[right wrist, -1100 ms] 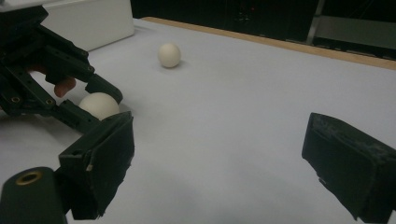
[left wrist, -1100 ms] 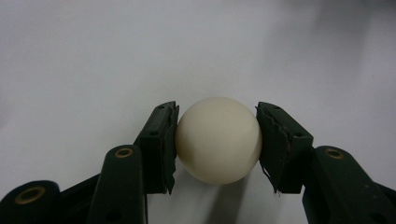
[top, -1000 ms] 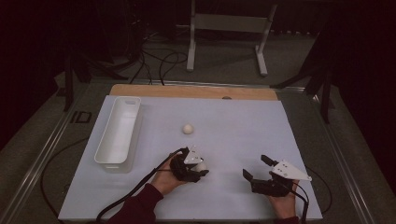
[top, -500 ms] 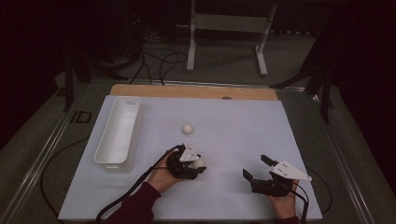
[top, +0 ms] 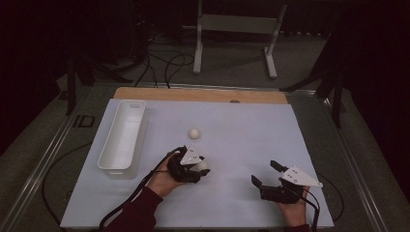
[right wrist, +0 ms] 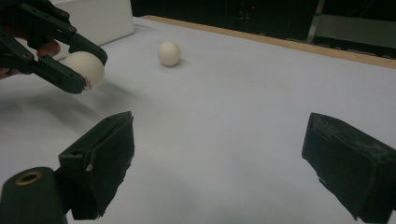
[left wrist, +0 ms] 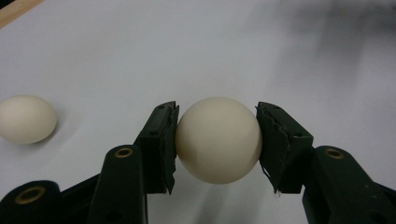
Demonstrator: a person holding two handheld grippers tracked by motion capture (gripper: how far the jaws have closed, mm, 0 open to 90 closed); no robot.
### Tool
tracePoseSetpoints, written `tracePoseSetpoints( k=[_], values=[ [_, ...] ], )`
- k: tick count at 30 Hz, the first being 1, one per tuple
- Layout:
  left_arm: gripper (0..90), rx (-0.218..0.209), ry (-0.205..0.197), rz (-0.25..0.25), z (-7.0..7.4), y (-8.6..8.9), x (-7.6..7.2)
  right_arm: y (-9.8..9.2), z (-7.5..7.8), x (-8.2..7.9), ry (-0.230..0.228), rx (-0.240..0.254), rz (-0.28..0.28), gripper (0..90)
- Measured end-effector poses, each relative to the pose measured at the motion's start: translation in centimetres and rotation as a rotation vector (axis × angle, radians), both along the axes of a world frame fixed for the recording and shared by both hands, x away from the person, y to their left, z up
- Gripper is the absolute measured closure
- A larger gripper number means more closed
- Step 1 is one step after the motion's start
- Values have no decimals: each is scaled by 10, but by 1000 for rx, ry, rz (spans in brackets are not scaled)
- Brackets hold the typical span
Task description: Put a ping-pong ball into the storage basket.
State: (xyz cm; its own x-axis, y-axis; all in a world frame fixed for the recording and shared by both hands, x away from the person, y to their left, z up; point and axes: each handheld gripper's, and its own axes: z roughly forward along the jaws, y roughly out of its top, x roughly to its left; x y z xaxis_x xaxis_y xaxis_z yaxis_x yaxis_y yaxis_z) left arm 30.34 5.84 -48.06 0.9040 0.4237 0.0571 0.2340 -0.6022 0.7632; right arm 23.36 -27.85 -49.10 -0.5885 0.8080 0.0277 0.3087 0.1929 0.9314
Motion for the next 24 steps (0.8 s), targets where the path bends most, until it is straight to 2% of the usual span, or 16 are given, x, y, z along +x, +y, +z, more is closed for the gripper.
tracePoseSetpoints(
  k=[24],
  values=[
    [509, -15, -15, -9, 14, 16, 2, -1, 0, 1, 1, 3, -4, 91]
  ],
)
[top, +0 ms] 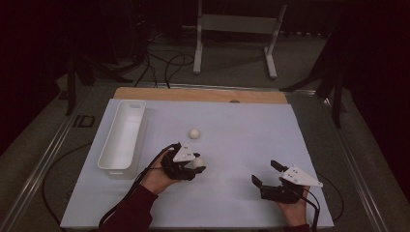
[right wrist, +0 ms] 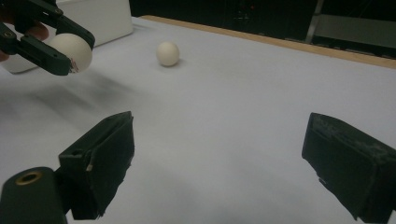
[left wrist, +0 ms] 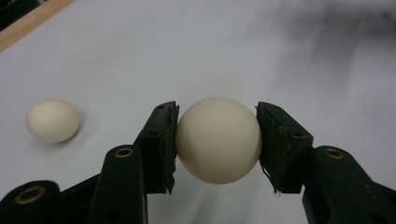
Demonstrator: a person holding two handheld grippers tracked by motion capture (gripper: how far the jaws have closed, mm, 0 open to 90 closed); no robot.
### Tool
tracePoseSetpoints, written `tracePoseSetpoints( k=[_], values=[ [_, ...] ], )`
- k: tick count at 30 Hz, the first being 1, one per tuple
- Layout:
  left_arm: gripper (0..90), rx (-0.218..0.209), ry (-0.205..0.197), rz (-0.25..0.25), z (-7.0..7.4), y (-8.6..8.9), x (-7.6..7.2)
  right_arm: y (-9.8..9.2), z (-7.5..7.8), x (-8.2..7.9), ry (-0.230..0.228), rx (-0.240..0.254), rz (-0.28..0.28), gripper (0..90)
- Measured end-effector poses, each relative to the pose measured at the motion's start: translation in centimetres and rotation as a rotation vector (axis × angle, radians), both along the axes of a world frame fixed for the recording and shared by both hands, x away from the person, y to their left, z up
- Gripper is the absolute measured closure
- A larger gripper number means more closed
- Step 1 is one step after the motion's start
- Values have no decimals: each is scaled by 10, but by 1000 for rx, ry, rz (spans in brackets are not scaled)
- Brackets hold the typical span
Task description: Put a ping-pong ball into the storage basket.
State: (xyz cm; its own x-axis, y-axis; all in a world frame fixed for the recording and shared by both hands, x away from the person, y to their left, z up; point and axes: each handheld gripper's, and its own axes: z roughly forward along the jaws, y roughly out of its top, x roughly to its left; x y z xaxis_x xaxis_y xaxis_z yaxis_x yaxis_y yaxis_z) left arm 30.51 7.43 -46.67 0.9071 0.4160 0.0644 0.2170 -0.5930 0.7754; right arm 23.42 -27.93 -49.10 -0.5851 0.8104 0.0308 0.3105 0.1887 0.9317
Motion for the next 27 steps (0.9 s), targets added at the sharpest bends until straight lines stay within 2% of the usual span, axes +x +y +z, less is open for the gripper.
tracePoseSetpoints(
  k=[19, 27],
  values=[
    [509, -34, -10, -1, 12, 16, 1, -1, 1, -1, -2, 6, -5, 91],
    [509, -35, -9, -3, 15, 20, 2, -1, 1, -1, -2, 7, -4, 91]
  ],
)
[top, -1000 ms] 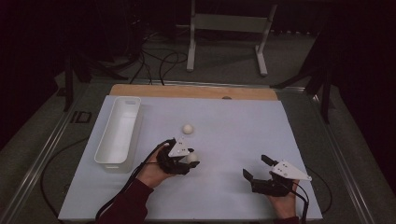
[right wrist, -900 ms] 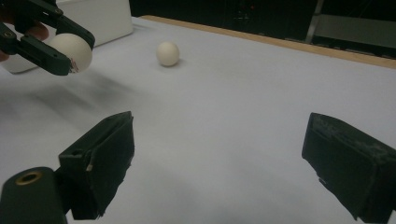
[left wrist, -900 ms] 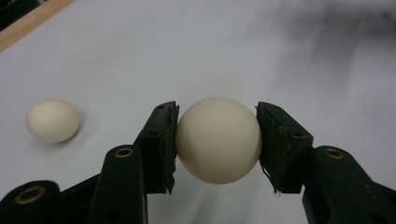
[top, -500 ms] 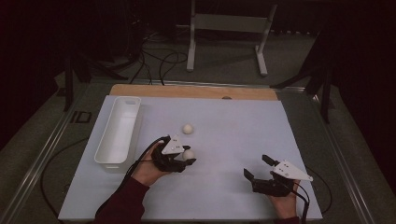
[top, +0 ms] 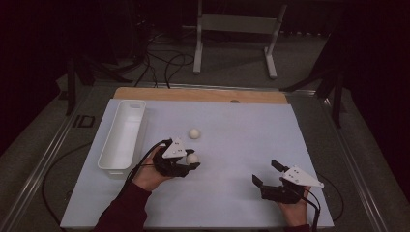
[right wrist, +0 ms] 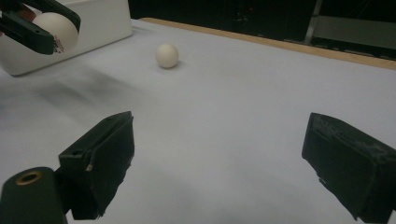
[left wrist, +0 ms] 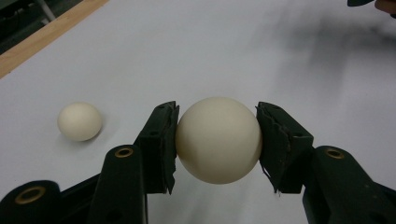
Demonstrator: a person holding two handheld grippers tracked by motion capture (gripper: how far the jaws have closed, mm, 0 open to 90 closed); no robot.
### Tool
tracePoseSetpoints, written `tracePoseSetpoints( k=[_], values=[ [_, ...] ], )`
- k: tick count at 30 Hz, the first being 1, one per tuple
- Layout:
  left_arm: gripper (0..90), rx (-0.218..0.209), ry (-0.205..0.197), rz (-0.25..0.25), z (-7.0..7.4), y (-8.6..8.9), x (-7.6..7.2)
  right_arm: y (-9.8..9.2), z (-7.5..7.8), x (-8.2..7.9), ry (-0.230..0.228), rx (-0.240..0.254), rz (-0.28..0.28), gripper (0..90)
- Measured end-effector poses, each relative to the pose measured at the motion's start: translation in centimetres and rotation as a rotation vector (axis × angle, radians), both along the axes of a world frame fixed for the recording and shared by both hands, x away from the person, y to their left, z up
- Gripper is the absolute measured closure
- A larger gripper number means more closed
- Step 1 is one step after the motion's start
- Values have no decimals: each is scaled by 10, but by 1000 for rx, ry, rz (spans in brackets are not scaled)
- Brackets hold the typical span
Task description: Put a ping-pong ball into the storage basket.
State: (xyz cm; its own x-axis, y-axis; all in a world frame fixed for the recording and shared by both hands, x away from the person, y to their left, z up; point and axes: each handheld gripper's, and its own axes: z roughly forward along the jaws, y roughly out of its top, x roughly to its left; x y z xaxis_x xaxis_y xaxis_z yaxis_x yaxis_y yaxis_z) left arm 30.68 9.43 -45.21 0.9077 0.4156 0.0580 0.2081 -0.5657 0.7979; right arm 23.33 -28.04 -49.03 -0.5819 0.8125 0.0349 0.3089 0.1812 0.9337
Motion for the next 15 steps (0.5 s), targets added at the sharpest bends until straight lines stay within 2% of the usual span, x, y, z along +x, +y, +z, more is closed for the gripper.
tracePoseSetpoints(
  k=[15],
  values=[
    [509, -16, -6, 13, 6, 12, 2, 0, 0, 0, 3, 1, 1, 91]
  ],
)
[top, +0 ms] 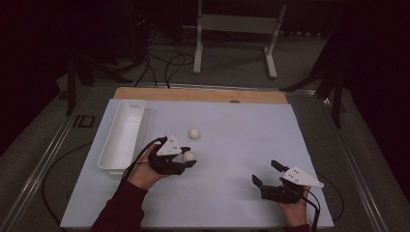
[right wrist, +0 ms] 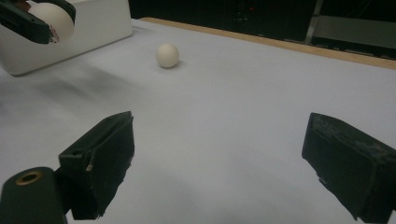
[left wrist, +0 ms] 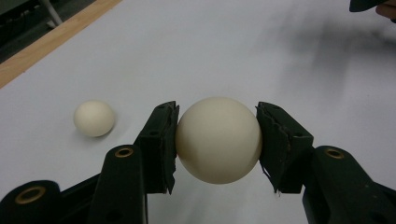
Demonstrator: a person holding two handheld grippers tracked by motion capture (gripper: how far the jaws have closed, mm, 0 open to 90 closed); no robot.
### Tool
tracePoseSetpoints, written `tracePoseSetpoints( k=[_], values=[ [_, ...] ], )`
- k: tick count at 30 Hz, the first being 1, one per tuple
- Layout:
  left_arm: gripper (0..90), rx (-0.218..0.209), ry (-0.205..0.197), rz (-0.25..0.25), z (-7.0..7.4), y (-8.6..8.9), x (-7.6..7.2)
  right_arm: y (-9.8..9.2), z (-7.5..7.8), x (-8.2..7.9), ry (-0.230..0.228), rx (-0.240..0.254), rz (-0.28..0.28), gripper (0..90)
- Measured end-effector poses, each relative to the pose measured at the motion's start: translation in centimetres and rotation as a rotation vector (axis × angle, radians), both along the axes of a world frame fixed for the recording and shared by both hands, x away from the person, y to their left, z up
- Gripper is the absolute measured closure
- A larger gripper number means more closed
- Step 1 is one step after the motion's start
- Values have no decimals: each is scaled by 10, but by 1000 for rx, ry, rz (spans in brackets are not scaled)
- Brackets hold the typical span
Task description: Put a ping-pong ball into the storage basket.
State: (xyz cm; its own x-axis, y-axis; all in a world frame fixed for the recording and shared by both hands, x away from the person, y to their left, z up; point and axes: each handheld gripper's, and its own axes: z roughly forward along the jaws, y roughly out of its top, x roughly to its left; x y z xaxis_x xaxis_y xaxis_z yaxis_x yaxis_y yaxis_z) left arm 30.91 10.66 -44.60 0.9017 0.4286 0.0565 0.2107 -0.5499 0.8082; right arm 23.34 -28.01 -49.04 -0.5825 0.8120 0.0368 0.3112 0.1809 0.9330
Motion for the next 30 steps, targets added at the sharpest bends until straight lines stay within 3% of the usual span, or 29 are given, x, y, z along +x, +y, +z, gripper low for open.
tracePoseSetpoints(
  k=[12, 30],
  values=[
    [509, -11, -11, 7, 5, 9, 1, 0, 0, 0, 0, -1, 1, 91],
    [509, -45, -30, 55, 14, 33, 4, 0, 0, 0, -1, -1, 1, 91]
  ],
)
